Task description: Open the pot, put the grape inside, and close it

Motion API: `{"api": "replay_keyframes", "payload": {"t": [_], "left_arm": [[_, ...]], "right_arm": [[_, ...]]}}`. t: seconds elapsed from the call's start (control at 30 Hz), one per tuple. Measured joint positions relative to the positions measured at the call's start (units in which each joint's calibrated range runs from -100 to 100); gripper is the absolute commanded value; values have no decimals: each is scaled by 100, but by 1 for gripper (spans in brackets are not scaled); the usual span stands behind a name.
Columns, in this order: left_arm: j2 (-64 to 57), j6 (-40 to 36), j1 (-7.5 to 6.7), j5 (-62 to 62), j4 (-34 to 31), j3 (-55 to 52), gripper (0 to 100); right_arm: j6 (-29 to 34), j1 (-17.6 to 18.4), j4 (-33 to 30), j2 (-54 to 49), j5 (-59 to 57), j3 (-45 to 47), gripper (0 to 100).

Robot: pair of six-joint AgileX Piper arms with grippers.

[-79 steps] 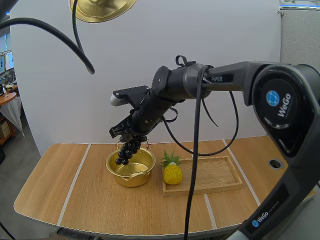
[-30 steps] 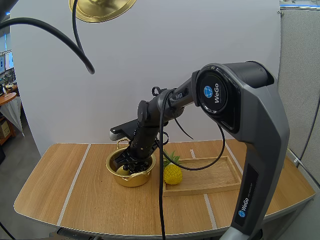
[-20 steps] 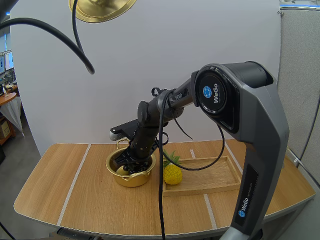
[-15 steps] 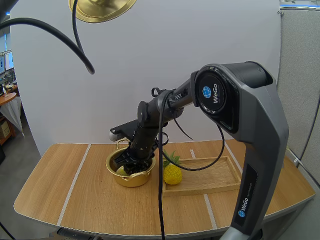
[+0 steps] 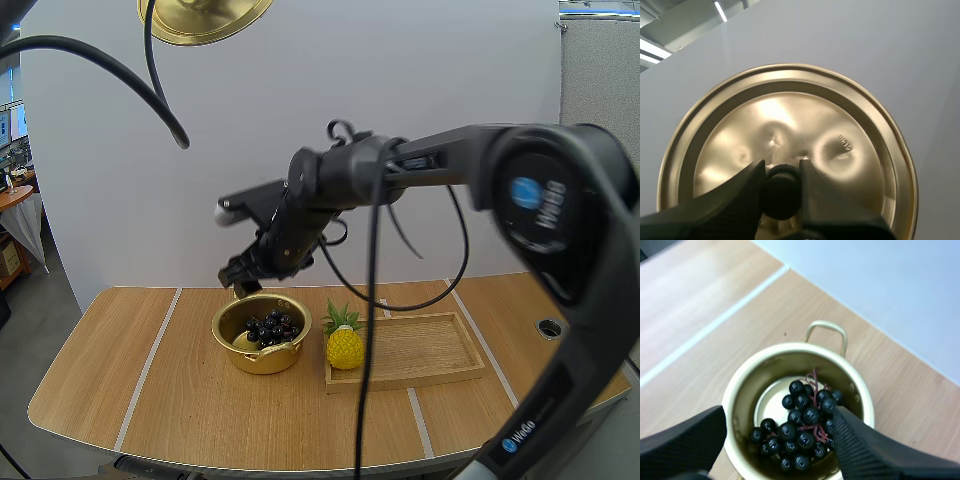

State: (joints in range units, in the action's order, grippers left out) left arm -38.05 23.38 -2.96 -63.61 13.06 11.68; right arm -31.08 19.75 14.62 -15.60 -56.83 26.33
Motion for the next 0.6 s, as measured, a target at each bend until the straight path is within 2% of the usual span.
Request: {"api": "replay_keyframes", "payload": {"t": [0.27, 0.43, 0.6], "left_arm": [[0, 0, 0, 0, 0, 0, 0], [0, 0, 0, 0, 0, 0, 0], [0, 0, 0, 0, 0, 0, 0]], "right_arm": [[247, 0, -104, -1268, -678, 0, 100], [503, 0, -426, -2440, -1420, 0, 100], [743, 0, -661, -3146, -1747, 0, 100]]}}
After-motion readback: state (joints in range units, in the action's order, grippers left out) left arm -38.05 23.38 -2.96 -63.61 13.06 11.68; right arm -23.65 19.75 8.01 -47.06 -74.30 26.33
